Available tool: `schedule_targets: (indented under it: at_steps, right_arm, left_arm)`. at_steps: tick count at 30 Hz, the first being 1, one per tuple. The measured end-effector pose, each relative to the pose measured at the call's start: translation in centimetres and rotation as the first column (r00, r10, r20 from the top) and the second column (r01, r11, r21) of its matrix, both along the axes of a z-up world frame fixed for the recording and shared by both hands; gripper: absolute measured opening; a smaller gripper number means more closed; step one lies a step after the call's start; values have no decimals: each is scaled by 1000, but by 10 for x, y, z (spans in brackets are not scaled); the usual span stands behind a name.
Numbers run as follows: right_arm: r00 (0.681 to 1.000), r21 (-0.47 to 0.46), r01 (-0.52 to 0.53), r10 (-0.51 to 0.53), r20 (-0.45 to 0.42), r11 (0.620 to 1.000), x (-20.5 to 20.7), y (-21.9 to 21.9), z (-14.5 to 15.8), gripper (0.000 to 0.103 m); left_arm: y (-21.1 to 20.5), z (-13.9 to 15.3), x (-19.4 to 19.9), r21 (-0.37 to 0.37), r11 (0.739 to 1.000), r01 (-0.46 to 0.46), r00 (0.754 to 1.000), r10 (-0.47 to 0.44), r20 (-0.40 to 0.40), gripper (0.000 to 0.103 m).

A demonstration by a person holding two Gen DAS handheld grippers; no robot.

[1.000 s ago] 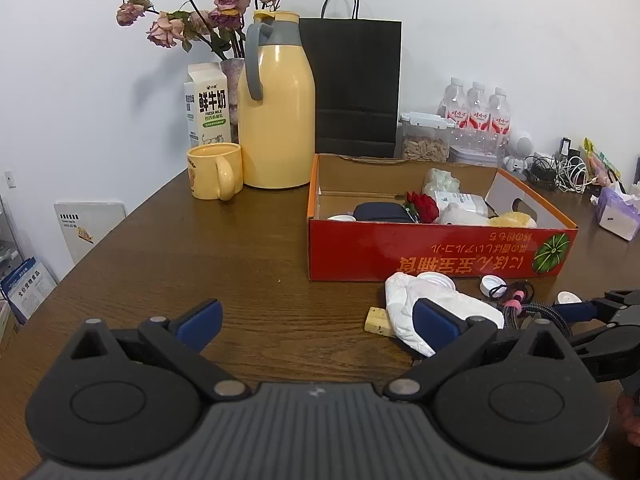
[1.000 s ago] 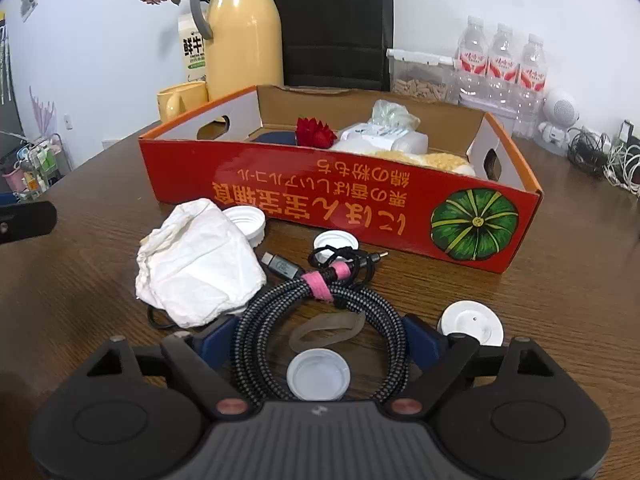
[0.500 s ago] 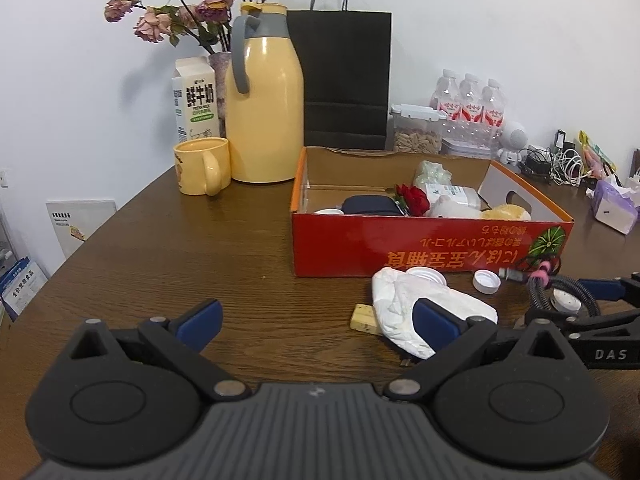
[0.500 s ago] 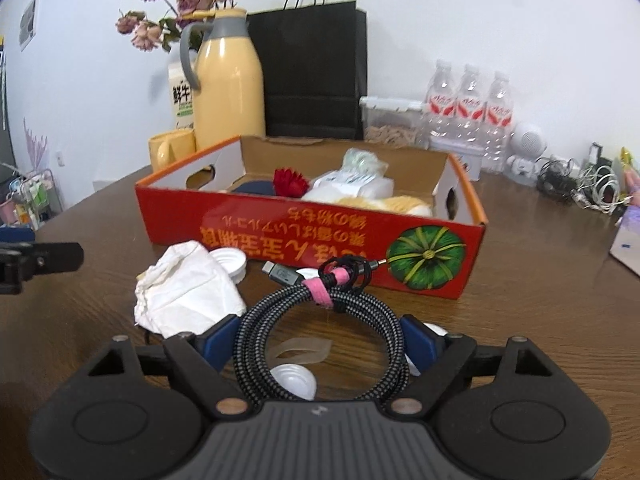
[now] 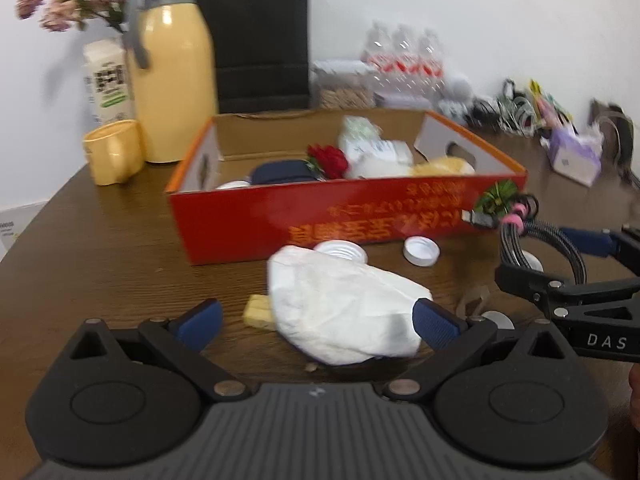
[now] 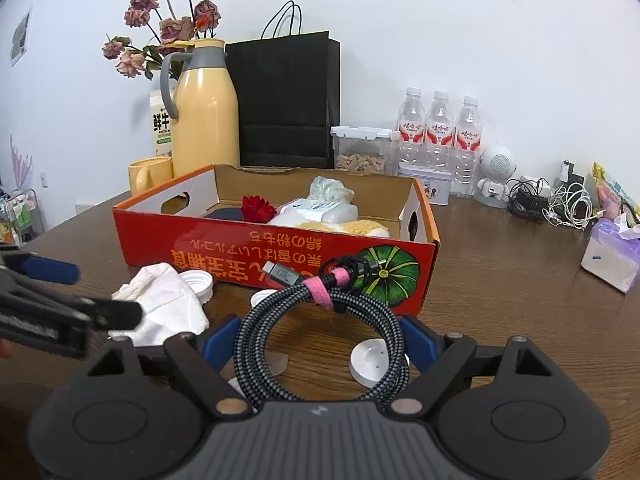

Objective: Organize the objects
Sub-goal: 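Hold the coiled cable with the right gripper while the left gripper grasps the white cloth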

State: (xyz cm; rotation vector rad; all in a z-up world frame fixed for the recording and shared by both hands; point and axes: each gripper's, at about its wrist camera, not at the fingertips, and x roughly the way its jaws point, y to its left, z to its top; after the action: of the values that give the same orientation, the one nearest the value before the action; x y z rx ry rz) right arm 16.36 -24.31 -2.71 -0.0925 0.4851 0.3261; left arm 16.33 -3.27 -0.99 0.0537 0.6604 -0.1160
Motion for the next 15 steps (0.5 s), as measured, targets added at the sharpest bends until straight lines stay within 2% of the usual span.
schedule_targets:
  at_steps: [4, 12, 15]
  right_arm:
    - [1000, 11, 5, -5, 13, 1000, 0, -3, -2, 85]
    - [1000, 27, -3, 3, 4, 1000, 0, -4, -5, 85]
    - [1000, 33, -7, 7, 2, 999, 0, -4, -6, 85]
  left_arm:
    - [-13, -6, 14, 32, 999, 17, 1000, -17, -16, 103]
    - [-18, -18, 33, -2, 1000, -3, 998, 3, -58, 103]
    - [-19, -20, 30, -1, 1000, -8, 999, 8, -38, 103]
